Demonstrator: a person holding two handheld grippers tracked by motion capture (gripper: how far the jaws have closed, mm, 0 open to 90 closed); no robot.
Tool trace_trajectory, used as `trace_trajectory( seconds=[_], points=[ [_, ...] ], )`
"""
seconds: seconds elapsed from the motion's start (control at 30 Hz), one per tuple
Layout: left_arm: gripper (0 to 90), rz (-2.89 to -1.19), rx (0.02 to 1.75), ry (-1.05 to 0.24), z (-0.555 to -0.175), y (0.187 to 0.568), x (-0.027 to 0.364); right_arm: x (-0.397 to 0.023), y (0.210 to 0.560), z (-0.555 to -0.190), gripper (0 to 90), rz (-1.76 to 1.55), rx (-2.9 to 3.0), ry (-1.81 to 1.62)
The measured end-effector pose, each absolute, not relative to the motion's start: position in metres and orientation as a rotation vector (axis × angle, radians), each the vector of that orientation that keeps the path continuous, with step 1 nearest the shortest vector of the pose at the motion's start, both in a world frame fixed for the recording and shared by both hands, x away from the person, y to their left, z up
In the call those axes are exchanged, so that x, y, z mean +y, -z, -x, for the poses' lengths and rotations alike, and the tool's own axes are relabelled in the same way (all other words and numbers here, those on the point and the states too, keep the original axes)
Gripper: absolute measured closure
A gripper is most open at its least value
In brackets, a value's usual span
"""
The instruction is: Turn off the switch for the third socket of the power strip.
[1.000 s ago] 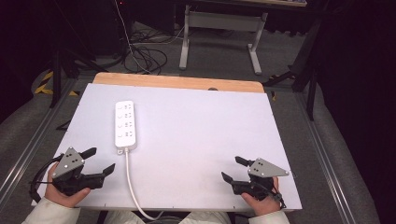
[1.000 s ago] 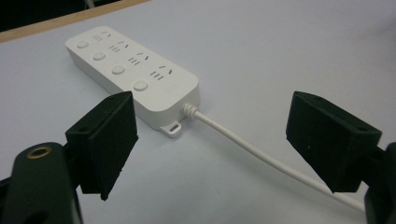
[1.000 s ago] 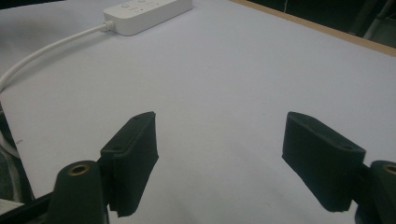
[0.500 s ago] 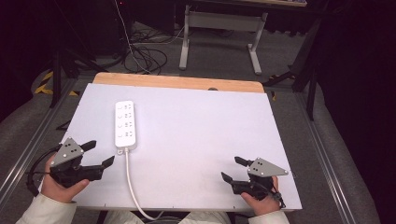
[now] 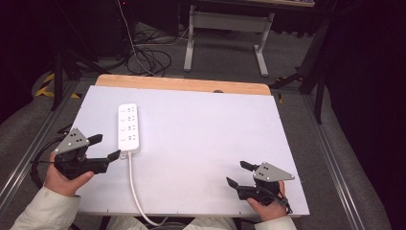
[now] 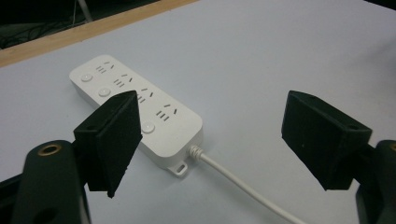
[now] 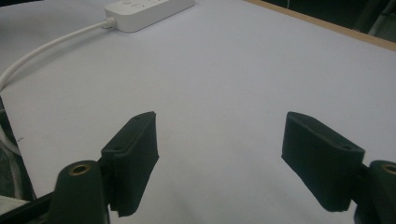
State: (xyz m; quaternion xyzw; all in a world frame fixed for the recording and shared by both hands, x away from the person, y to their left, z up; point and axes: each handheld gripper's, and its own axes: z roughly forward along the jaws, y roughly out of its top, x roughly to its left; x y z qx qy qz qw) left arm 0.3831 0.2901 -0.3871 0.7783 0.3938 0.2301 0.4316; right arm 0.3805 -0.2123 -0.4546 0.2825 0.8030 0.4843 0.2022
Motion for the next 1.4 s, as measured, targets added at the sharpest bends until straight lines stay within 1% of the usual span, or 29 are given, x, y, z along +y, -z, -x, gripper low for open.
trace_trajectory(
  seconds=[0.1,0.33,0.47,0.57,0.63,0.67,0.7,0.73,0.87,0.9,0.93,0.97,1.0,1.03,1.07,1.13,1.17,1.4],
  points=[
    [23.9,-1.948,0.981,-0.562,-0.388,0.381,0.290,-0.212,0.455,-0.381,26.7,-0.792,2.244,-1.349],
    [25.4,-1.954,0.992,-0.568,-0.398,0.372,0.289,-0.212,0.455,-0.381,26.8,-0.791,2.245,-1.349],
    [25.4,-1.975,0.980,-0.595,-0.405,0.368,0.290,-0.212,0.455,-0.381,26.8,-0.791,2.245,-1.351],
    [27.2,-1.970,0.986,-0.589,-0.409,0.365,0.291,-0.212,0.455,-0.381,27.2,-0.790,2.245,-1.352],
    [28.4,-1.976,0.985,-0.608,-0.411,0.363,0.292,-0.212,0.455,-0.381,27.5,-0.790,2.245,-1.351],
    [32.2,-1.981,0.984,-0.617,-0.413,0.363,0.292,-0.212,0.456,-0.381,27.9,-0.783,2.247,-1.340],
    [34.2,-1.994,0.981,-0.627,-0.414,0.362,0.292,-0.211,0.456,-0.381,28.0,-0.783,2.248,-1.343],
    [34.2,-2.006,0.978,-0.632,-0.417,0.362,0.292,-0.211,0.456,-0.381,28.0,-0.783,2.248,-1.343],
    [51.9,-2.029,0.985,-0.641,-0.425,0.360,0.291,-0.212,0.455,-0.381,28.0,-0.786,2.243,-1.349],
    [55.4,-2.032,0.988,-0.643,-0.427,0.360,0.291,-0.212,0.455,-0.381,28.2,-0.786,2.245,-1.347],
    [55.4,-2.031,0.994,-0.637,-0.429,0.359,0.291,-0.212,0.455,-0.381,28.2,-0.786,2.245,-1.347],
    [59.4,-2.035,0.989,-0.641,-0.432,0.358,0.292,-0.212,0.455,-0.381,28.5,-0.784,2.245,-1.344],
    [67.3,-2.036,0.994,-0.638,-0.434,0.358,0.292,-0.212,0.456,-0.381,28.5,-0.782,2.246,-1.342],
    [71.1,-2.035,1.004,-0.638,-0.436,0.357,0.292,-0.212,0.456,-0.381,28.5,-0.782,2.246,-1.342],
    [71.1,-2.034,1.005,-0.636,-0.439,0.357,0.293,-0.212,0.456,-0.381,28.5,-0.782,2.246,-1.342],
    [79.5,-2.036,1.014,-0.635,-0.443,0.358,0.293,-0.212,0.456,-0.381,28.5,-0.784,2.243,-1.349],
    [89.8,-2.035,1.026,-0.636,-0.445,0.358,0.293,-0.212,0.456,-0.381,28.5,-0.785,2.242,-1.349],
    [90.0,-2.000,1.080,-0.613,-0.461,0.363,0.294,-0.212,0.456,-0.381,29.0,-0.779,2.244,-1.350]
  ],
)
